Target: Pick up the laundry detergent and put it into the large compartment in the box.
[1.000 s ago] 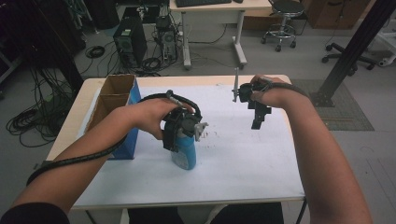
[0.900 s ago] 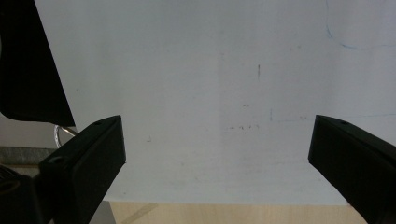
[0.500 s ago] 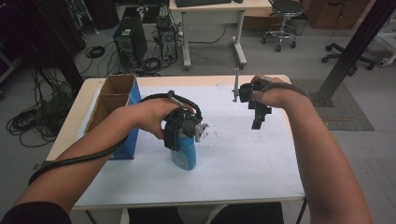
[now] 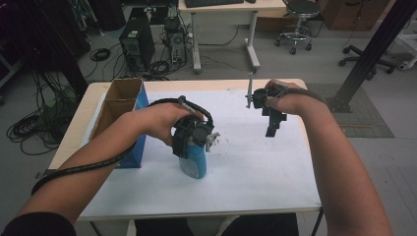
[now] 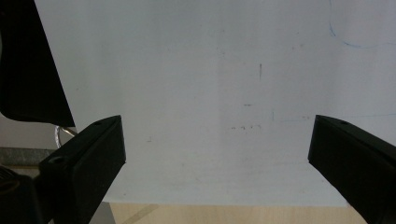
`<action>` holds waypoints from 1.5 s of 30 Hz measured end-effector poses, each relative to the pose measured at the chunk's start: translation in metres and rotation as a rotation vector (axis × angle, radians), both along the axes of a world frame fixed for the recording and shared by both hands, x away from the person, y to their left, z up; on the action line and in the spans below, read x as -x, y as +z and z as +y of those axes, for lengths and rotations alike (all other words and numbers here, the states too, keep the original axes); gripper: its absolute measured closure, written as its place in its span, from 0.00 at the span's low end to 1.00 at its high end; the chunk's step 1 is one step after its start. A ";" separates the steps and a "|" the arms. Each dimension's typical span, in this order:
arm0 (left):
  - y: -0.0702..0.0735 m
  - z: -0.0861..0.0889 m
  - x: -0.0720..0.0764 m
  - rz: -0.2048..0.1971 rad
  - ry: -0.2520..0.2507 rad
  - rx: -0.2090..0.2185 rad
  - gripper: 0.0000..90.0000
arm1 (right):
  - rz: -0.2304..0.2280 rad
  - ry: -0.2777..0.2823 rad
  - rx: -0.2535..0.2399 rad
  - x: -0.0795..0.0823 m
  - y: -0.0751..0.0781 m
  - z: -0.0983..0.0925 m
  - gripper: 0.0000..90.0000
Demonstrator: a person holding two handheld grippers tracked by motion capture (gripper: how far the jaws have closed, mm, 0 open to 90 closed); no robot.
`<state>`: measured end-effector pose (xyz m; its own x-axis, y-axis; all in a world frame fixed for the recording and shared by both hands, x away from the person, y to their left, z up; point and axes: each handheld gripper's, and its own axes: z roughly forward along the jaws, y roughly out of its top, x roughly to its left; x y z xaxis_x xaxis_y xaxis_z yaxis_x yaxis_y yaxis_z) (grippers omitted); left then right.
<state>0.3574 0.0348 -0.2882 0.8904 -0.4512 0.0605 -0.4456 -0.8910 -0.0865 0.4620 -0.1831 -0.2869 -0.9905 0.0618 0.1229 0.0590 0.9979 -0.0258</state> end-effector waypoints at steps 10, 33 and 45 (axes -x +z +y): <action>0.008 0.000 0.007 -0.036 0.010 -0.009 0.42 | -0.002 -0.001 0.000 0.002 0.001 0.000 0.04; 0.083 -0.002 0.021 0.002 0.212 0.020 0.42 | -0.010 0.002 -0.019 0.003 0.004 -0.002 0.04; 0.104 0.001 0.009 0.014 0.465 0.011 0.42 | -0.012 -0.003 -0.031 0.003 0.007 -0.005 0.04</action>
<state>0.3480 0.0359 -0.1847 0.9988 -0.0036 0.0496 0.0000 -0.9974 -0.0725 0.4586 -0.1876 -0.2801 -0.9918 0.0613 0.1125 0.0624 0.9980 0.0058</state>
